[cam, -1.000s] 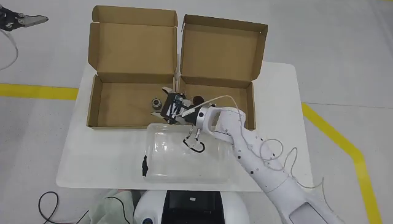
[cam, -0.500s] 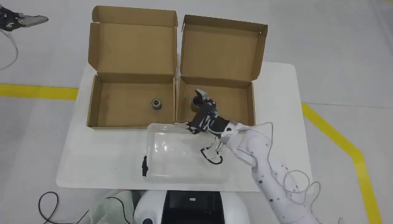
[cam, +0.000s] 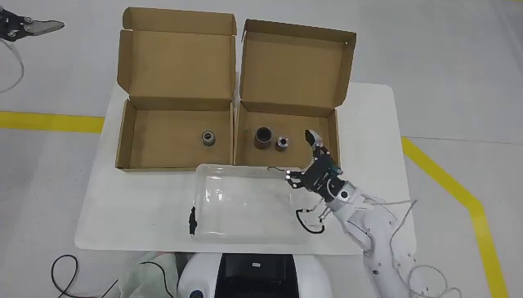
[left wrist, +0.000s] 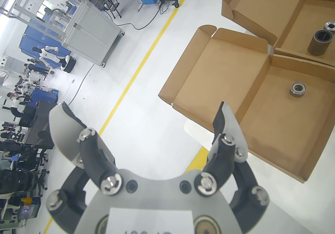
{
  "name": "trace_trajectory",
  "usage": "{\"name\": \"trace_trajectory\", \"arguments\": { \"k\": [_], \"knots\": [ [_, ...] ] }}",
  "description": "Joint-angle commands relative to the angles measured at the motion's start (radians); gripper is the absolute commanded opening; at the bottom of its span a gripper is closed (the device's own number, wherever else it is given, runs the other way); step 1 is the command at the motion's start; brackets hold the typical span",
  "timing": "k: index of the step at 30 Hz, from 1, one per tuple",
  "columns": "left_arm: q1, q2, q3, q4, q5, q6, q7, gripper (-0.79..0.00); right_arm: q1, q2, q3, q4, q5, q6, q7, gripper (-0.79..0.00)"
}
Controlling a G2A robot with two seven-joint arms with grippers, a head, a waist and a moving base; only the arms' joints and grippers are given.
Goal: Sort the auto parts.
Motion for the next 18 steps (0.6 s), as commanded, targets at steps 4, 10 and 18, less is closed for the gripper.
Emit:
{"name": "trace_trajectory", "arguments": {
  "k": [4,10,18],
  "knots": [
    [0.000,0.000,0.000,0.000,0.000,0.000,0.000,0.000,-0.082,0.013,0.052,-0.044,-0.001,0.023,-0.036,0.000],
    [0.000,0.000,0.000,0.000,0.000,0.000,0.000,0.000,-0.157,0.025,0.102,-0.066,0.012,0.049,-0.094,0.000],
    [0.000,0.000,0.000,0.000,0.000,0.000,0.000,0.000,-0.261,0.038,0.165,-0.110,0.021,0.098,-0.171,0.000]
  ]
}}
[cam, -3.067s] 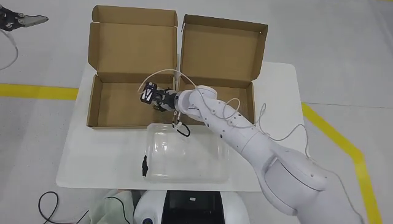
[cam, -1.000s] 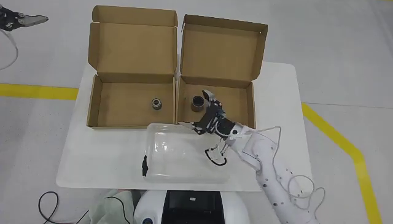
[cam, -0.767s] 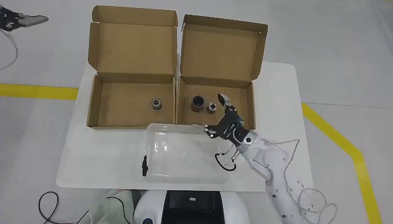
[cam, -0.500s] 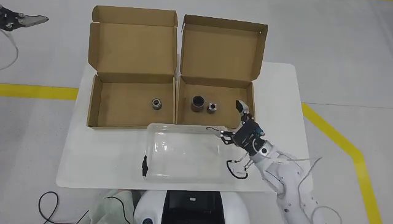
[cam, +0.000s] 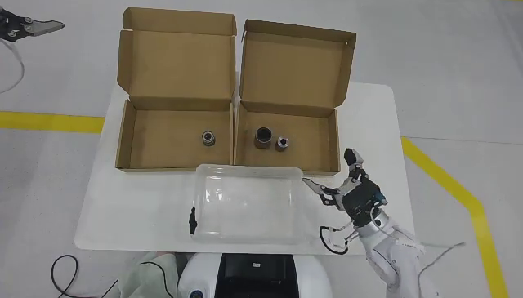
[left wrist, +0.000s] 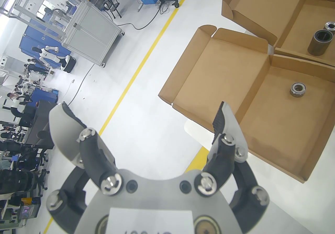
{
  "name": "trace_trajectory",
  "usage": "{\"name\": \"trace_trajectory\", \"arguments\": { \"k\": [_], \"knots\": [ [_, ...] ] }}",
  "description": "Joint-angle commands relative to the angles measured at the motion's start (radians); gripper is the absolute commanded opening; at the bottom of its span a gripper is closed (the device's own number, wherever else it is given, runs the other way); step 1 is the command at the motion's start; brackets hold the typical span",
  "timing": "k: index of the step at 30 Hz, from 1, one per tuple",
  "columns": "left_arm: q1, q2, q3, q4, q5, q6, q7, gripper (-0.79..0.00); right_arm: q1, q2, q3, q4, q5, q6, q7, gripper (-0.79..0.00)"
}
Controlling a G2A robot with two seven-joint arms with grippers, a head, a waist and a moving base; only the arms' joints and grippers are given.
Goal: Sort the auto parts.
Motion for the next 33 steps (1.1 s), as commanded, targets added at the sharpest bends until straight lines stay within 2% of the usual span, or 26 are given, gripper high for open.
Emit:
{"name": "trace_trajectory", "arguments": {
  "k": [1,18,33],
  "knots": [
    [0.000,0.000,0.000,0.000,0.000,0.000,0.000,0.000,-0.026,0.003,0.015,-0.011,0.001,0.014,-0.019,0.000],
    [0.000,0.000,0.000,0.000,0.000,0.000,0.000,0.000,-0.263,0.015,0.094,-0.107,0.009,0.175,-0.186,0.000],
    [0.000,0.000,0.000,0.000,0.000,0.000,0.000,-0.001,-0.269,0.015,0.094,-0.109,0.009,0.179,-0.190,0.000]
  ]
}}
